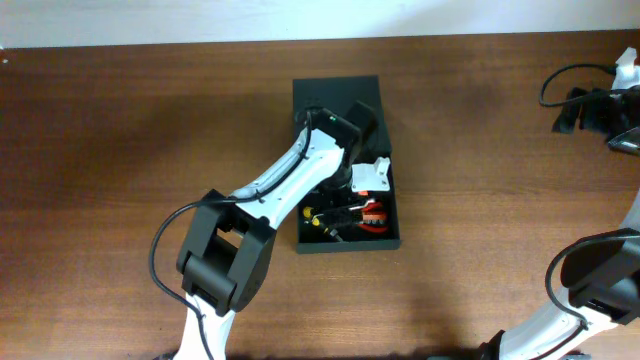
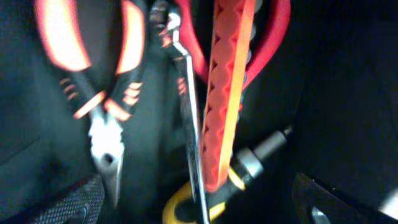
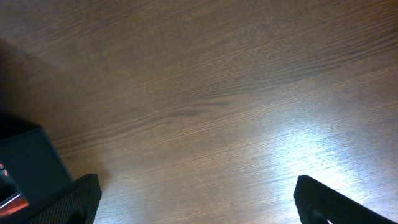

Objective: Pack container

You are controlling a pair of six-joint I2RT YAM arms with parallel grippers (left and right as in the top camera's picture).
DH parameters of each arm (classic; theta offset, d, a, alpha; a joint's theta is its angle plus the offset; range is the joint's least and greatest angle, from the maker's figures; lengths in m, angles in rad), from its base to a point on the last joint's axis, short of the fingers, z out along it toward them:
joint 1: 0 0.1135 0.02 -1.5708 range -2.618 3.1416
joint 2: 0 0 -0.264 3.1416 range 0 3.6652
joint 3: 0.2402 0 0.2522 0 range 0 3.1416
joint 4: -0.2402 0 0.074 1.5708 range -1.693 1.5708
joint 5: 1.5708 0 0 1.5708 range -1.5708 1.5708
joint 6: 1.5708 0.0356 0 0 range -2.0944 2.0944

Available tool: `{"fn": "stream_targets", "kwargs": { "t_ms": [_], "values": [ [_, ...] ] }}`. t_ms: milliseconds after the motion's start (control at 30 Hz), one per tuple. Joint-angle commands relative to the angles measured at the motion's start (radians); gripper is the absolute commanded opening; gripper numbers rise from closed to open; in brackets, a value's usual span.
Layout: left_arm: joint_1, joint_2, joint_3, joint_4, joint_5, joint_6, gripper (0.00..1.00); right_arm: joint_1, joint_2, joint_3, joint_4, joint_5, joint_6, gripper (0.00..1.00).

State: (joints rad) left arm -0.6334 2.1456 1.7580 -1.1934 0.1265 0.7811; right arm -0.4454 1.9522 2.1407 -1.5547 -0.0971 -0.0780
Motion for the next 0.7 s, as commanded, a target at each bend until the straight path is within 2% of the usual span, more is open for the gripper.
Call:
{"fn": "stream_targets", "kwargs": {
  "t_ms": [0, 133, 167, 200, 233, 267, 300, 333, 400, 467, 533, 667],
  "values": [
    [0.016, -0.061, 0.180, -0.086, -0.063, -0.118, 0.99, 0.000, -0.010, -0.003, 0.000, -0.048, 0.008, 0.99],
    [0.064, -0.116, 0.358, -0.174, -0.067, -0.211, 0.99, 0.001, -0.010, -0.003, -0.012, -0.107, 0.008, 1.00],
    [0.085, -0.129, 0.391, -0.187, -0.063, -0.233, 0.99, 0.002, -0.010, -0.003, -0.026, -0.137, 0.003, 0.92],
    [0.105, -0.140, 0.413, -0.195, -0.052, -0.248, 1.00, 0.003, -0.010, -0.003, -0.036, -0.163, -0.001, 0.77],
    [0.138, -0.157, 0.435, -0.201, -0.020, -0.258, 0.83, 0.008, -0.010, -0.003, -0.051, -0.203, -0.003, 0.44],
    [0.174, -0.171, 0.446, -0.202, 0.022, -0.258, 0.68, 0.014, -0.010, -0.003, -0.062, -0.233, -0.003, 0.26],
    [0.198, -0.179, 0.447, -0.202, 0.054, -0.258, 0.55, 0.023, -0.010, -0.004, -0.074, -0.271, -0.003, 0.10],
    [0.240, -0.185, 0.447, -0.202, 0.095, -0.258, 0.44, 0.034, -0.010, -0.004, -0.084, -0.302, -0.004, 0.04],
    [0.315, -0.183, 0.447, -0.203, 0.154, -0.288, 0.34, 0.069, -0.010, -0.005, -0.101, -0.357, -0.026, 0.04],
    [0.392, -0.164, 0.446, -0.203, 0.260, -0.299, 0.15, 0.111, -0.010, -0.014, -0.103, -0.396, -0.026, 0.04],
    [0.456, -0.140, 0.446, -0.204, 0.364, -0.299, 0.02, 0.156, -0.005, -0.029, -0.098, -0.413, -0.026, 0.04],
    [0.552, -0.063, 0.446, -0.214, 0.468, -0.325, 0.02, 0.242, 0.039, -0.061, -0.092, -0.428, -0.026, 0.04]
  ]
}}
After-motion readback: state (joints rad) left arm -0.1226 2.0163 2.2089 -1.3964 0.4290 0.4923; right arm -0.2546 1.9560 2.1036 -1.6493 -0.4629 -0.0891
